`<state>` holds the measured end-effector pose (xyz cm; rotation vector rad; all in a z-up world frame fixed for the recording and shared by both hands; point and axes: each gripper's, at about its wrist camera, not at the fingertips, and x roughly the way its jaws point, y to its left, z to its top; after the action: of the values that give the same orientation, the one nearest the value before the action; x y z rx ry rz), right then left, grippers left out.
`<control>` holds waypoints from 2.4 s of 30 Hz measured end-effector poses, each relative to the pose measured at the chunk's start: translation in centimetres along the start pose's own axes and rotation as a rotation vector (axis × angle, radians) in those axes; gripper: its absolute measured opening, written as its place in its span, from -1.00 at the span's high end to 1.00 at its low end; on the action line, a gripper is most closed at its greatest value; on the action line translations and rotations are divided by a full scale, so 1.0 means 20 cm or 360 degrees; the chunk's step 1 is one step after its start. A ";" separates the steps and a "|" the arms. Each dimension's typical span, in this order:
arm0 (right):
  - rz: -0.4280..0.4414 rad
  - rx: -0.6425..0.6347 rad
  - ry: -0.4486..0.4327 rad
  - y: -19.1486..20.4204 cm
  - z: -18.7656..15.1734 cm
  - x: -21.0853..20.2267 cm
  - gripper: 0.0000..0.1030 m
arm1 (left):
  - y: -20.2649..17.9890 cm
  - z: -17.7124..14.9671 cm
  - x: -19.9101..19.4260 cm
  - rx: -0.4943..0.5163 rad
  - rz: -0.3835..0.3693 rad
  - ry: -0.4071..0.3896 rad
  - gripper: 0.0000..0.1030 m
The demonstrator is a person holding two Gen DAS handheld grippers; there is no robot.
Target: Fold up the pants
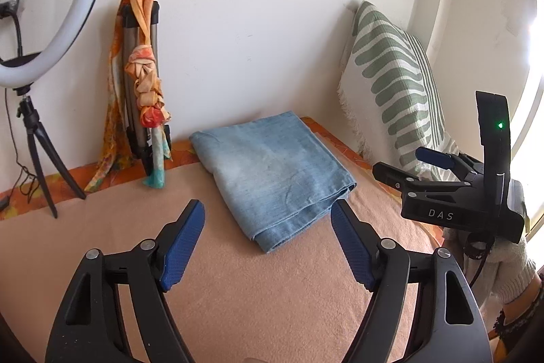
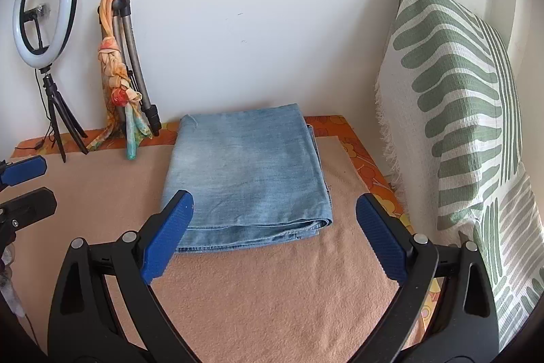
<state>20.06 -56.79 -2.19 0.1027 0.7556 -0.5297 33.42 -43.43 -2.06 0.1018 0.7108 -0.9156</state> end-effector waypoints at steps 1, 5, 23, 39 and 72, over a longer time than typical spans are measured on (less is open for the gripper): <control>-0.0003 -0.0003 -0.0006 0.01 -0.02 -0.04 -0.90 | -0.01 -0.02 -0.05 -0.0001 0.0008 -0.0015 -0.54; -0.0018 0.0004 -0.0046 0.06 -0.10 -0.22 -0.92 | -0.05 -0.09 -0.23 0.0045 0.0061 -0.0078 -0.59; 0.0018 0.0023 -0.0133 0.28 -0.47 -0.68 -1.00 | -0.07 -0.47 -0.66 0.0059 0.0100 -0.0157 -0.66; 0.0046 0.0062 -0.0131 0.32 -0.60 -0.65 -1.00 | -0.02 -0.61 -0.67 0.0066 0.0195 -0.0206 -0.68; 0.0036 0.0137 -0.0165 0.29 -0.59 -0.63 -1.00 | -0.01 -0.63 -0.71 0.0104 0.0319 -0.0222 -0.99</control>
<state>7.83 -43.20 -2.82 0.1626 0.6302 -0.5423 21.07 -29.01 -3.27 0.1625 0.5308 -0.7462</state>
